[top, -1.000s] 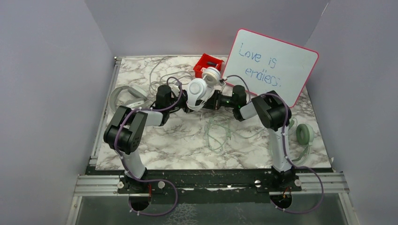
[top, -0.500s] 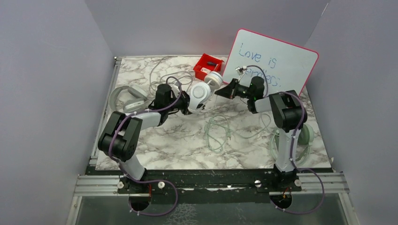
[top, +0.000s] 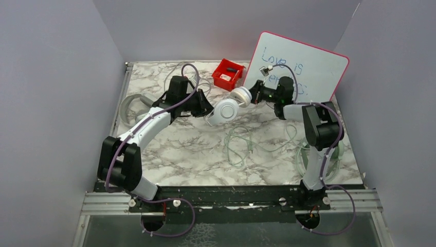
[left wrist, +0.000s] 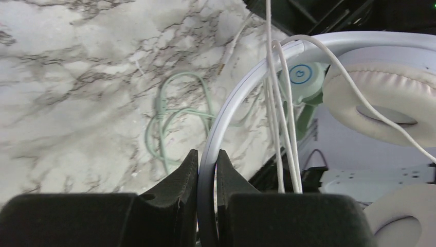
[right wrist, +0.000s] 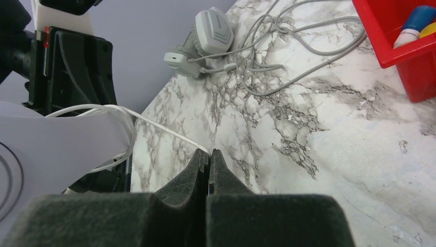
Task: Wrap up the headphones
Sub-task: Wrap the headphones cable around the headphones.
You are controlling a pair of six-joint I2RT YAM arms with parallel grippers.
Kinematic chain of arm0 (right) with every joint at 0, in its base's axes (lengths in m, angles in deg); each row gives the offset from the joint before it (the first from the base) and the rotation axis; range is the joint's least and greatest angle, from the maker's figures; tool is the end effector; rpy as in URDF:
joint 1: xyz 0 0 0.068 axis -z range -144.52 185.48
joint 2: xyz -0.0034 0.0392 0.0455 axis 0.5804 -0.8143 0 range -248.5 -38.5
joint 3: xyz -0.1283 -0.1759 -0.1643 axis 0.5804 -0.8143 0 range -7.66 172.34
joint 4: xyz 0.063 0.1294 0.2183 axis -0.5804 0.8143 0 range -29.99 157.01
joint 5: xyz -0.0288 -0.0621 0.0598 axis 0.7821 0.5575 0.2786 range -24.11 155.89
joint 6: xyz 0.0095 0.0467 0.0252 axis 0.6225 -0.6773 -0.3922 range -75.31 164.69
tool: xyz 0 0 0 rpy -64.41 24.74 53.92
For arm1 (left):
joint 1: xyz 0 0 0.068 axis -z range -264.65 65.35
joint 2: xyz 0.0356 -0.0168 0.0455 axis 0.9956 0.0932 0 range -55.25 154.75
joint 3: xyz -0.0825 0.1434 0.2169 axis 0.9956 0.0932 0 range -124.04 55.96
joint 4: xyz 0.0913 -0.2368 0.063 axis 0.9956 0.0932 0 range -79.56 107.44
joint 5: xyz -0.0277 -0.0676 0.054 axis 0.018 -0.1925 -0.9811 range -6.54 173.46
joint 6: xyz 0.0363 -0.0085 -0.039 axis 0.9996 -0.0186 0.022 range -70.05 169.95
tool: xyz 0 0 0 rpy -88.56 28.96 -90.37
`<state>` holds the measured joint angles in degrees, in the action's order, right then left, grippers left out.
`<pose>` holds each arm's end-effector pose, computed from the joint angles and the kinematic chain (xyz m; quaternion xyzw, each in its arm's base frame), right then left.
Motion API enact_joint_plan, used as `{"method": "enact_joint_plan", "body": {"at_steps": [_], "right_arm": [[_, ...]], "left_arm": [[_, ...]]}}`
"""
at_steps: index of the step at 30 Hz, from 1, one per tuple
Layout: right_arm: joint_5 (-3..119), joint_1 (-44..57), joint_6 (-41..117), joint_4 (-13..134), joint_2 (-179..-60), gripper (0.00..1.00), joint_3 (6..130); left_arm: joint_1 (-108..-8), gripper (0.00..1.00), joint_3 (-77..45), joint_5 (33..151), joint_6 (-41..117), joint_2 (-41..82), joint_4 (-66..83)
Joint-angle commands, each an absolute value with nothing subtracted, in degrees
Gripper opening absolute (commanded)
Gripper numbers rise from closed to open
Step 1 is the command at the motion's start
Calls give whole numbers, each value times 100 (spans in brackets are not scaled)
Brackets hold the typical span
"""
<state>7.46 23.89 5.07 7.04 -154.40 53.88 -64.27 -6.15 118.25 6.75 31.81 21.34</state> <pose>0.4047 0.1141 0.1845 -0.1795 0.6885 0.5785 0.3988 0.3093 -0.1366 0.2677 -0.0348 0.8598 -0.4551 0.2289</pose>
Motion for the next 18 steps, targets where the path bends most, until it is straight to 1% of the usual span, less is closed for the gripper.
{"method": "enact_joint_plan", "body": {"at_steps": [1, 5, 9, 18], "right_arm": [[1061, 2739, 866, 1325, -15310, 0, 5560], [1039, 2740, 1111, 1735, -15251, 0, 5770], [1023, 2738, 1161, 1836, -15222, 0, 5820], [955, 2666, 929, 2070, -15552, 0, 6097]], "left_arm": [[-6514, 0, -1108, 11150, 1960, 2520, 3211], [-6514, 0, -1319, 10741, 2419, 2298, 3582], [-6512, 0, -1364, 10414, 2844, 2002, 3605], [-6514, 0, -1464, 10553, 3155, 1573, 3167]]}}
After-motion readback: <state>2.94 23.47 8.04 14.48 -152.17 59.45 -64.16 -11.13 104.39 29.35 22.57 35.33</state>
